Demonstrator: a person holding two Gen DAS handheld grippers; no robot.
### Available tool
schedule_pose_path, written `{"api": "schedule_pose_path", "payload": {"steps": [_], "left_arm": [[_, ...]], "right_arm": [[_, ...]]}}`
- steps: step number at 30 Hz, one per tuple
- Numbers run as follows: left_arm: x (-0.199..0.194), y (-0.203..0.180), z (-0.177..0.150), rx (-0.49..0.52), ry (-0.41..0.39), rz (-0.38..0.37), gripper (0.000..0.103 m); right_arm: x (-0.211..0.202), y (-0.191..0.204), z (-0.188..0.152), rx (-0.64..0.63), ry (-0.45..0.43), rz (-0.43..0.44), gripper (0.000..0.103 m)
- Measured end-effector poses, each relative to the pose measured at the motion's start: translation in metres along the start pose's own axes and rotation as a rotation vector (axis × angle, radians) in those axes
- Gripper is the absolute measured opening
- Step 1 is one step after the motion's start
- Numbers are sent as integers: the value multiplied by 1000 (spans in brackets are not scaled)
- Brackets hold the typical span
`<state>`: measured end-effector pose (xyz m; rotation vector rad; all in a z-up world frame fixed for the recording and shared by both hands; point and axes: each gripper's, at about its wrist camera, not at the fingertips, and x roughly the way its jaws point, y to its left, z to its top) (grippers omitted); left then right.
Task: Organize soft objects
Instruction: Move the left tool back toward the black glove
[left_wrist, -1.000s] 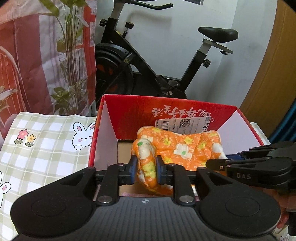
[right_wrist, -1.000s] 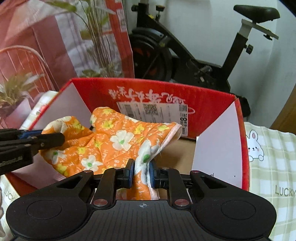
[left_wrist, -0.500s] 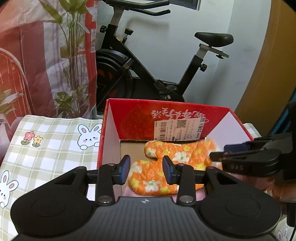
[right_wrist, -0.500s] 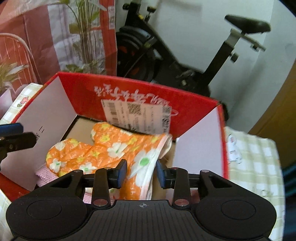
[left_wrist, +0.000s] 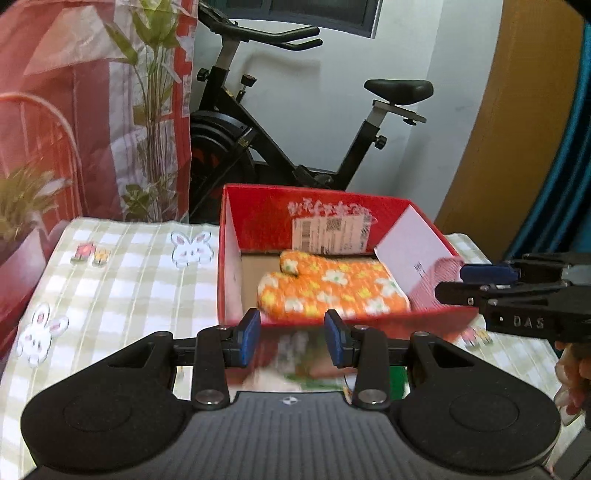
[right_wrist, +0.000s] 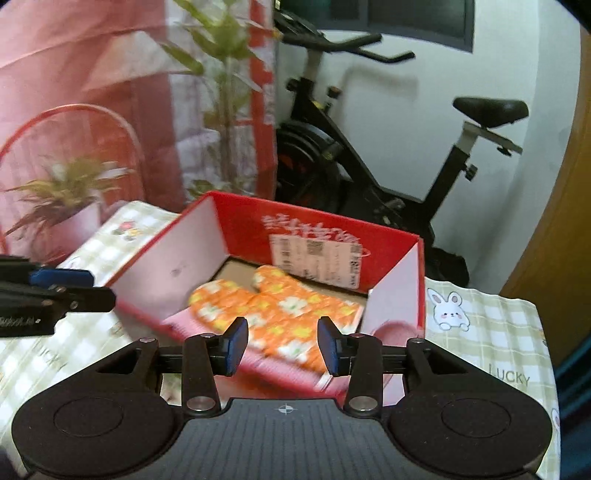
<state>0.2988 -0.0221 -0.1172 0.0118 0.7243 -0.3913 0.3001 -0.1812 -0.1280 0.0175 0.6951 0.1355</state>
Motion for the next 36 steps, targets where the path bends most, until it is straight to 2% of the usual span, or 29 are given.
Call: {"api": "schedule_pose_path", "payload": {"steps": [8,18,22,26,36], "left_arm": [[-31,2,-57,-32,34,-37,39],[-33,3,-122,-143,88,-65,39],[-30,1,-141,-164,96,-70,37],[-27,-9,-153,-128,101,-87,36],[-19,-12,-169,-136,128,-91,35]], "right_arm": [[-36,29,-77,77,11,56,39],[-55,55,-168,114,57,54,39],[-57,54,-184,144,71,49,39],[-58,56,-194,141,75,39,39],[-54,62,-198,99,79,52,44]]}}
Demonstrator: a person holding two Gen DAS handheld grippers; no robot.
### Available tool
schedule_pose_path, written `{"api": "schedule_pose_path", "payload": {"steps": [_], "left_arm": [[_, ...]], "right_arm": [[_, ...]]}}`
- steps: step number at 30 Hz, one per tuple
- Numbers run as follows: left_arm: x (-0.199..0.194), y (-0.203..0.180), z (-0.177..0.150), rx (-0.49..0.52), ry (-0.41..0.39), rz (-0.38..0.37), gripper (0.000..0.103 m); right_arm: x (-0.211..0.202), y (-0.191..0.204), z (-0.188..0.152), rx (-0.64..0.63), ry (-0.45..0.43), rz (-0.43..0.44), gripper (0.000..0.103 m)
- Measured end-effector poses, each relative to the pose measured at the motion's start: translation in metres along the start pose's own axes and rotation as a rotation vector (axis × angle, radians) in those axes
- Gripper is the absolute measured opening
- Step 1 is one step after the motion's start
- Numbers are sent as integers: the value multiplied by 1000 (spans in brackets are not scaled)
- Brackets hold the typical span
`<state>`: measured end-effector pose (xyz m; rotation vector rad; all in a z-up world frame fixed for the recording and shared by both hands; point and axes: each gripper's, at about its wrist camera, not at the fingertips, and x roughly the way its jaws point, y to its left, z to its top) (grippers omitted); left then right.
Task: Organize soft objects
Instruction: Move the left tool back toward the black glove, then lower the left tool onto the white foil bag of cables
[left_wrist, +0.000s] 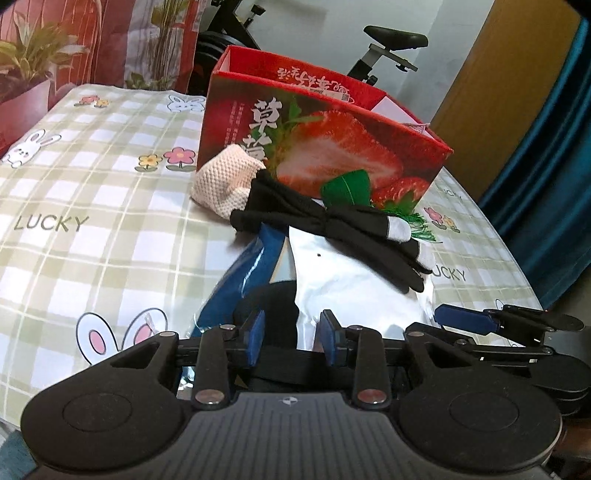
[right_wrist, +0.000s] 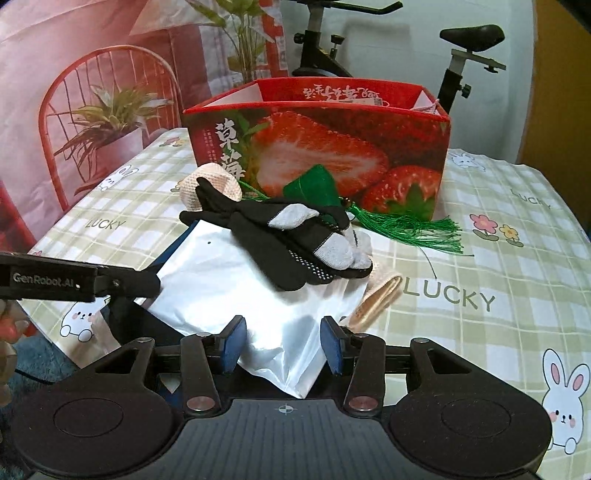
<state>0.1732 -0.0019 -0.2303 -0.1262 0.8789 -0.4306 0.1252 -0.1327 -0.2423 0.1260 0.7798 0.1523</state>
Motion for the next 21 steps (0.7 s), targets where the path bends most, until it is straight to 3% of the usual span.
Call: {"api": "schedule_pose_path", "payload": {"steps": [21], "left_arm": [[1,-2,-12,-9,17,-22,35]], "right_arm": [[-1,13,-8,-72,20,1,59]]}}
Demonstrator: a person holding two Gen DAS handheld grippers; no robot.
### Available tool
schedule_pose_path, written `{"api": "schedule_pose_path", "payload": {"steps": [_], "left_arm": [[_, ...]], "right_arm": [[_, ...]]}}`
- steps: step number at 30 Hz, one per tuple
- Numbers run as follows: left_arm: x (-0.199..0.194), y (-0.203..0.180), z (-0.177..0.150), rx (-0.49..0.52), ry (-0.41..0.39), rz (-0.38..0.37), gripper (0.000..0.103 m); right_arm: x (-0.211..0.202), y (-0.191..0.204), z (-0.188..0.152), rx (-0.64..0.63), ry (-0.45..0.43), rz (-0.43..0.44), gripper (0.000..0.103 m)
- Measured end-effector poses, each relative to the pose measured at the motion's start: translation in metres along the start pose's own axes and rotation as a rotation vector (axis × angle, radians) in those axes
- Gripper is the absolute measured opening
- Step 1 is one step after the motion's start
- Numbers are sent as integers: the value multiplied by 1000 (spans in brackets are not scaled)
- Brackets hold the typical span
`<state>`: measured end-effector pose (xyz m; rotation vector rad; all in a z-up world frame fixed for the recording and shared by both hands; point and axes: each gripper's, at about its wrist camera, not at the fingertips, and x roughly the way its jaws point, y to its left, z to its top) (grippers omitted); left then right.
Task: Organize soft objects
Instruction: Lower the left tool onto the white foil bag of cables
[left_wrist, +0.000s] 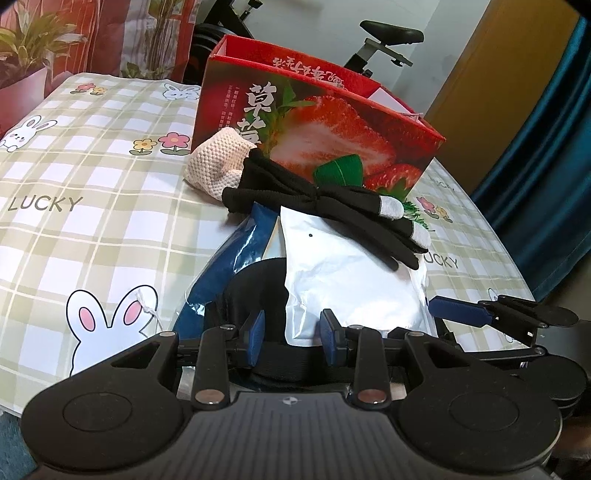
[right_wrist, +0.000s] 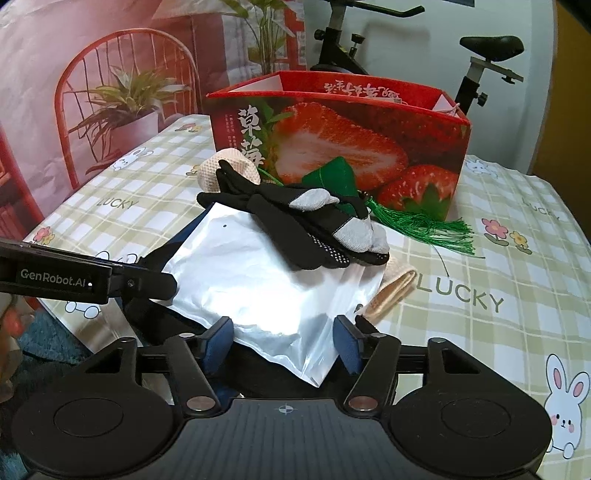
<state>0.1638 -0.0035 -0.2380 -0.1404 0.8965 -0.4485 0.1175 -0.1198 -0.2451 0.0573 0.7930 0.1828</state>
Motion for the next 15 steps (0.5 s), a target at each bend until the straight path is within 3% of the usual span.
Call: {"api": "schedule_pose_path", "payload": {"steps": [15], "left_arm": [[1,0,-1,-3,-6,-28,35]], "right_arm": [[5,11,-6,-82,15,2,67]]}}
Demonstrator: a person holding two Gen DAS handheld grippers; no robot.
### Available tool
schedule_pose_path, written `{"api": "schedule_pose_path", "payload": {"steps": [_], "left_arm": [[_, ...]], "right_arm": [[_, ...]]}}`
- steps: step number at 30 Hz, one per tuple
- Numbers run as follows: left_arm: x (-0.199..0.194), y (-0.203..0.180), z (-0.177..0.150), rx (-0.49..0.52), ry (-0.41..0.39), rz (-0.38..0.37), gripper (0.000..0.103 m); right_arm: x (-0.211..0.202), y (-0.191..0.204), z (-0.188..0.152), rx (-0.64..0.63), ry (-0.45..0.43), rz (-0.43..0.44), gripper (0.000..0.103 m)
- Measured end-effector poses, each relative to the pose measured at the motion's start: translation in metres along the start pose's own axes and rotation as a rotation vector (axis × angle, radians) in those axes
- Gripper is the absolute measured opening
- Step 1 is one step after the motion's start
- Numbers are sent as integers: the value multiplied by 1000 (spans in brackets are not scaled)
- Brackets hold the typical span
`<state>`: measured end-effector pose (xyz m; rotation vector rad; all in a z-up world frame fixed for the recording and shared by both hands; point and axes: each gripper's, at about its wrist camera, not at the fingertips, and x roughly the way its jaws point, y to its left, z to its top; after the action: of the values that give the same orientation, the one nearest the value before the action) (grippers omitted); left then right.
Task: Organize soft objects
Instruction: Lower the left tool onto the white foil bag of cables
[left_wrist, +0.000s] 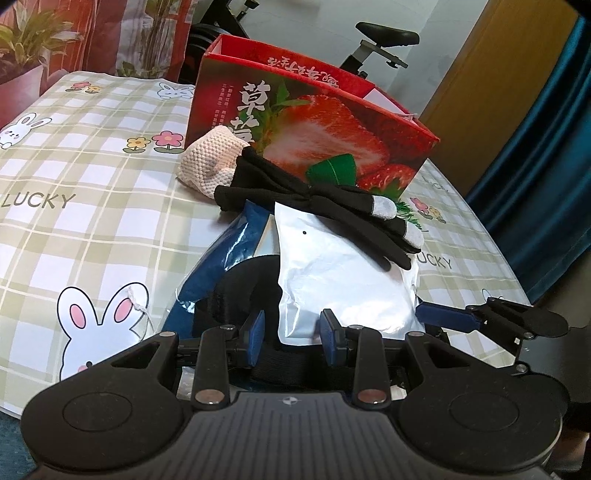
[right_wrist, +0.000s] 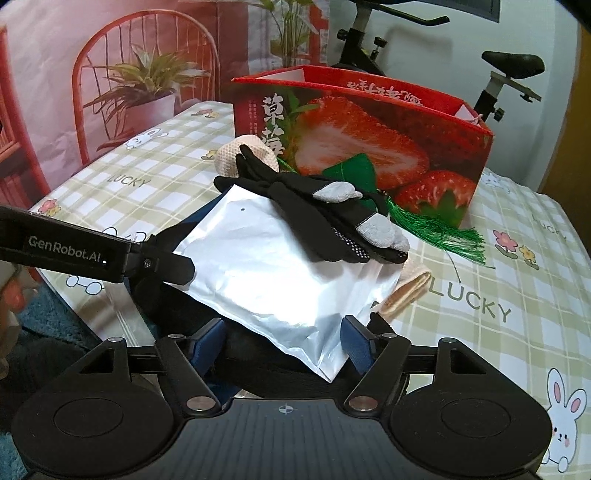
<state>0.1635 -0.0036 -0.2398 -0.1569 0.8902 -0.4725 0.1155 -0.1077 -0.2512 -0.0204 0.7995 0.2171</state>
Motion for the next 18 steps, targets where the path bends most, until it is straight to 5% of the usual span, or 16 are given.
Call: {"api": "schedule_pose_path", "payload": {"steps": [18], "left_arm": [[3,2,2,-8,-6,-20,36]], "right_arm": [[7,-13,0,47,-29,-7,67]]}}
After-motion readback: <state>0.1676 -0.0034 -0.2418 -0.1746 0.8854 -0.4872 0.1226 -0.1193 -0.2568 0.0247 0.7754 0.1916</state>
